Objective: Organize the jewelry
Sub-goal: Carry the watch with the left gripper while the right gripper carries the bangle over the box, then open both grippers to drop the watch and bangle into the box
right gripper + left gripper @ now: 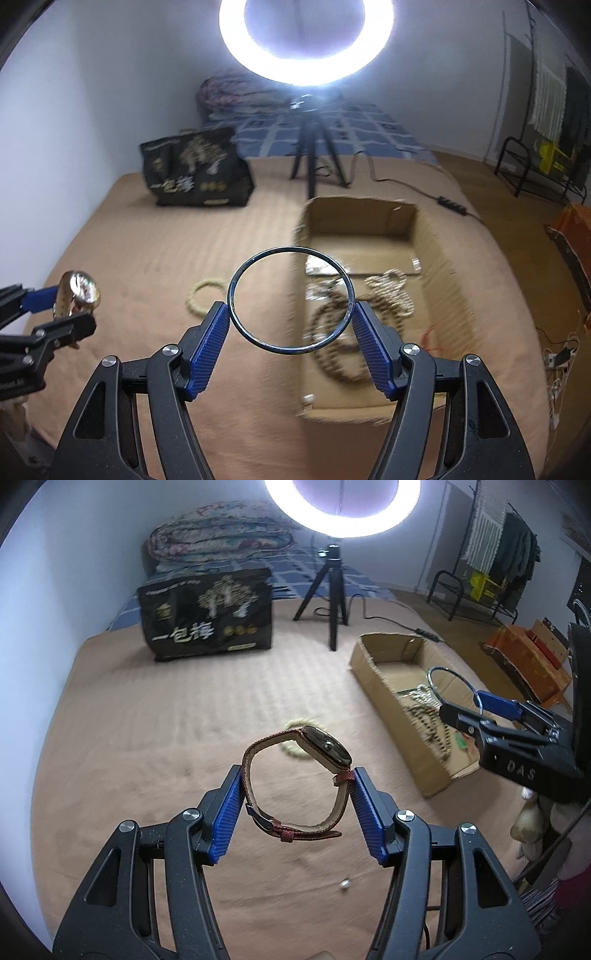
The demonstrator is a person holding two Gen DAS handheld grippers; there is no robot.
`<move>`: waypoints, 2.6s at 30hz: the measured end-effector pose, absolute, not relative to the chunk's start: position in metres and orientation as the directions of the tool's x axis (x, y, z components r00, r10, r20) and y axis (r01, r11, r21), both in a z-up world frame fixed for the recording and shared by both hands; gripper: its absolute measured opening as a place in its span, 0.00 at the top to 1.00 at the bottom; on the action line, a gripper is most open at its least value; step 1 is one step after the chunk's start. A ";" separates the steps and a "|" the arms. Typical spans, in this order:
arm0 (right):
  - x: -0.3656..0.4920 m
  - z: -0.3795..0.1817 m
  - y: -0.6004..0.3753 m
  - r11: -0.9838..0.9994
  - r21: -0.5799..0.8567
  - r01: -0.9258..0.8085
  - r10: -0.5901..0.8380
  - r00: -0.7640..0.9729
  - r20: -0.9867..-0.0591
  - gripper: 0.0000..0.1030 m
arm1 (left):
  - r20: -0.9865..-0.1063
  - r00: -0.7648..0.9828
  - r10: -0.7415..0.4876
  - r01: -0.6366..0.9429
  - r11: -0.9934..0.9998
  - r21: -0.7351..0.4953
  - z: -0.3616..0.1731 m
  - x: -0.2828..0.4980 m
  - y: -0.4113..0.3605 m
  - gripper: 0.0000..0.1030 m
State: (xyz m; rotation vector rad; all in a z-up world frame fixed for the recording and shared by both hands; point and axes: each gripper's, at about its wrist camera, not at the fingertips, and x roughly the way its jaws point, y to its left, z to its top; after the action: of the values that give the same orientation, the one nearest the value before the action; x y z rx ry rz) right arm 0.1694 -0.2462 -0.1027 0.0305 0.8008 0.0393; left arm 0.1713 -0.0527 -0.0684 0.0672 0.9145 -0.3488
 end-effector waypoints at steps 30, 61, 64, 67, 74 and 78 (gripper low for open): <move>0.249 -0.114 -0.348 0.995 0.097 0.022 0.054 0.698 -0.714 0.33 | -0.788 0.486 -0.378 0.405 0.896 -0.179 -0.091 0.224 -0.186 0.42; 0.254 -0.115 -0.362 0.992 0.105 0.065 0.031 0.692 -0.721 0.33 | -0.793 0.444 -0.417 0.431 0.875 -0.218 -0.092 0.222 -0.196 0.40; 0.250 -0.111 -0.360 0.992 0.103 0.066 0.028 0.697 -0.717 0.33 | -0.789 0.453 -0.415 0.431 0.877 -0.214 -0.088 0.218 -0.191 0.40; 0.245 -0.106 -0.358 0.992 0.104 0.065 0.028 0.704 -0.710 0.33 | -0.783 0.468 -0.411 0.429 0.880 -0.206 -0.083 0.213 -0.183 0.40; 0.231 -0.092 -0.347 0.994 0.099 0.051 0.031 0.722 -0.691 0.33 | -0.767 0.514 -0.385 0.408 0.896 -0.176 -0.068 0.204 -0.153 0.40; 0.224 -0.086 -0.337 0.995 0.097 0.034 0.041 0.731 -0.681 0.33 | -0.757 0.541 -0.366 0.377 0.910 -0.171 -0.062 0.200 -0.126 0.40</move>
State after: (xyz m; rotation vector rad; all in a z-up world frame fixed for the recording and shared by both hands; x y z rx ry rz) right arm 0.2243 -0.3365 -0.0856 0.1052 0.7510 0.0040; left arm 0.2005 -0.1256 -0.0623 0.0130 0.8961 -0.4414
